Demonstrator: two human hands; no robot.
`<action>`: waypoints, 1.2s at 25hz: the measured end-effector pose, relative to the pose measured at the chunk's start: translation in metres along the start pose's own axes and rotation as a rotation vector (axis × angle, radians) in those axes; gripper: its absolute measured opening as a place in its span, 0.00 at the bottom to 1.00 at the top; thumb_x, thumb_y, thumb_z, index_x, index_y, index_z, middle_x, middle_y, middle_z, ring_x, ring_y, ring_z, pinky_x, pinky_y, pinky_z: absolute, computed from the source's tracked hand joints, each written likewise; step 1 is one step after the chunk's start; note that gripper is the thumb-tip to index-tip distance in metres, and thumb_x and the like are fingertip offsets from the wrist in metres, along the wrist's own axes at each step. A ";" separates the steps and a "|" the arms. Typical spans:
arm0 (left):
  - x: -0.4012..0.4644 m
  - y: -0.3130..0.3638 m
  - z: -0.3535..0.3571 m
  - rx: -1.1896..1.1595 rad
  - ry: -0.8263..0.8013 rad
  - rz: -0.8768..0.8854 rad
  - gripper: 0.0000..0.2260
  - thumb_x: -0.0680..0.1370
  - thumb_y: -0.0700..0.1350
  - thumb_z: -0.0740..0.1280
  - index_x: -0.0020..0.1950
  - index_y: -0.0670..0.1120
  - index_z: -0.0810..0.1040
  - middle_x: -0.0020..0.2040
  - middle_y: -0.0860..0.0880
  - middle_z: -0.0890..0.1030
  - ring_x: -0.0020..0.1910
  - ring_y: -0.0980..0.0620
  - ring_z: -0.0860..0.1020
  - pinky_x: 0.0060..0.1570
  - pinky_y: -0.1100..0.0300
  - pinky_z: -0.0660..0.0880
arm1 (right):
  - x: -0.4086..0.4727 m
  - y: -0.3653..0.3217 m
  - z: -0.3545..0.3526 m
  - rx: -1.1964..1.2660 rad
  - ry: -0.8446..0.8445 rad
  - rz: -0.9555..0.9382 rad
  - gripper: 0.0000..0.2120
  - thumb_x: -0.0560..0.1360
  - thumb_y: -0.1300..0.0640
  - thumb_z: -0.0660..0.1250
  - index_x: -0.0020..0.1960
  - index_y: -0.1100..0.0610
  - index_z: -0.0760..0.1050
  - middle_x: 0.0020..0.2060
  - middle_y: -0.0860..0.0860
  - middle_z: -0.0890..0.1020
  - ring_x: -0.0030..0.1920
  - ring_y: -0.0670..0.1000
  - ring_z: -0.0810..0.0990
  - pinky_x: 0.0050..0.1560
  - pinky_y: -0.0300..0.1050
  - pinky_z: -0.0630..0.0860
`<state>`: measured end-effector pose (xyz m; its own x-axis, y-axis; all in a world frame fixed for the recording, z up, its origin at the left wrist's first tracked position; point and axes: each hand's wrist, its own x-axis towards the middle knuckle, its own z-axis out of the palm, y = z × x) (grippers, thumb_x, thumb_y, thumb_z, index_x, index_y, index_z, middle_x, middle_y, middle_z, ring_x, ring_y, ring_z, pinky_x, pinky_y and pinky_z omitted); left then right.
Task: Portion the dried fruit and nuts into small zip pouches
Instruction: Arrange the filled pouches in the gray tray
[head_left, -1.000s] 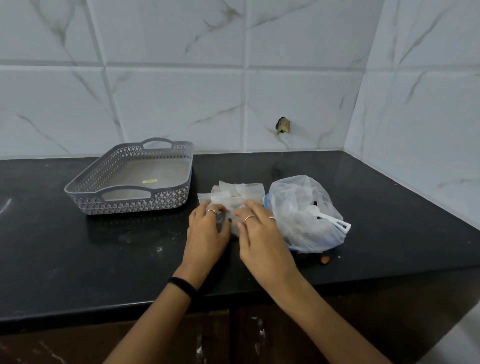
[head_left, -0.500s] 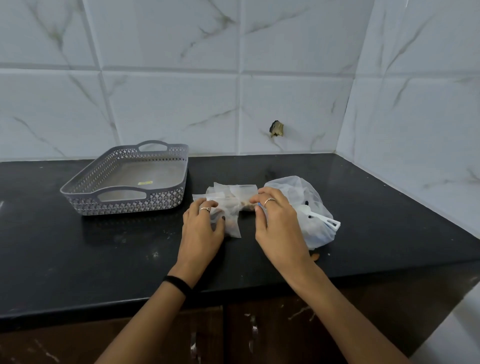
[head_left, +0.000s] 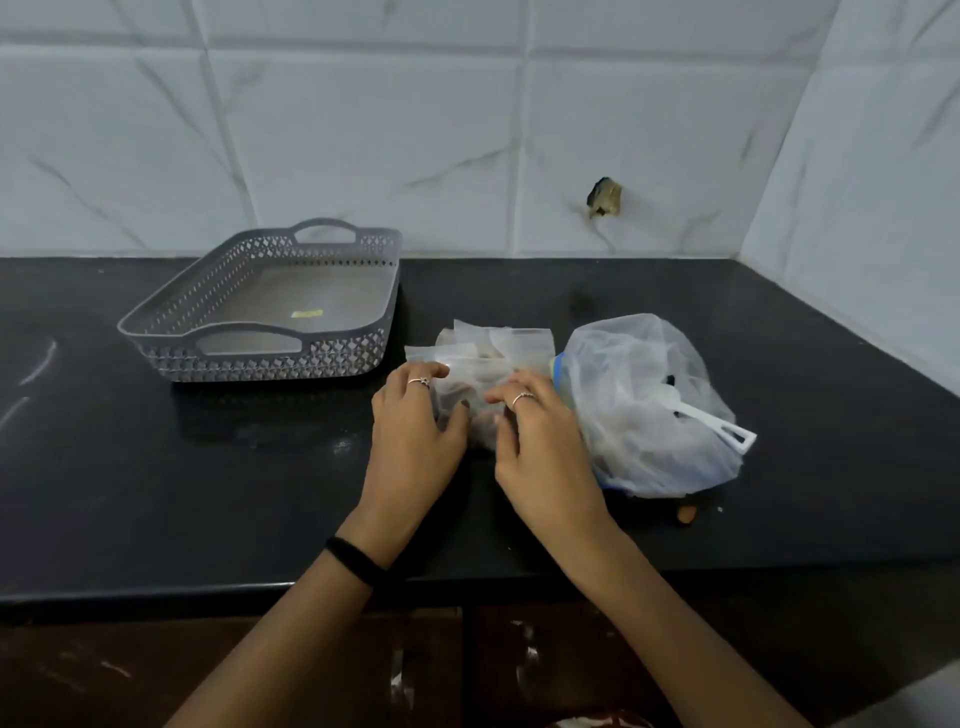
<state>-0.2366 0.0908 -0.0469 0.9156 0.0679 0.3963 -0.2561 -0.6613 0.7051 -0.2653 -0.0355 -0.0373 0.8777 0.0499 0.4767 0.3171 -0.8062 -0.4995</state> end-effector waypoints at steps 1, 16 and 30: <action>-0.001 0.002 0.000 0.001 -0.011 -0.013 0.18 0.76 0.42 0.68 0.65 0.45 0.71 0.66 0.48 0.70 0.67 0.47 0.67 0.63 0.58 0.67 | 0.002 0.002 0.002 0.004 -0.014 0.010 0.13 0.77 0.63 0.62 0.61 0.55 0.75 0.66 0.49 0.71 0.67 0.46 0.68 0.69 0.37 0.63; -0.006 0.008 -0.005 0.077 -0.126 -0.093 0.21 0.74 0.48 0.68 0.67 0.54 0.71 0.65 0.61 0.69 0.66 0.63 0.63 0.63 0.66 0.63 | 0.004 0.010 0.011 0.185 -0.206 0.203 0.18 0.78 0.59 0.63 0.67 0.50 0.72 0.72 0.43 0.64 0.70 0.40 0.63 0.68 0.33 0.59; 0.000 0.026 -0.011 0.023 -0.076 -0.128 0.24 0.76 0.34 0.68 0.70 0.47 0.70 0.67 0.58 0.67 0.67 0.68 0.66 0.66 0.76 0.61 | 0.009 0.001 -0.004 0.278 -0.302 0.198 0.30 0.75 0.64 0.62 0.75 0.55 0.57 0.74 0.40 0.55 0.74 0.38 0.54 0.74 0.43 0.59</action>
<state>-0.2469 0.0817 -0.0224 0.9613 0.0965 0.2579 -0.1295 -0.6682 0.7326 -0.2583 -0.0383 -0.0310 0.9836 0.1134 0.1404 0.1805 -0.6304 -0.7550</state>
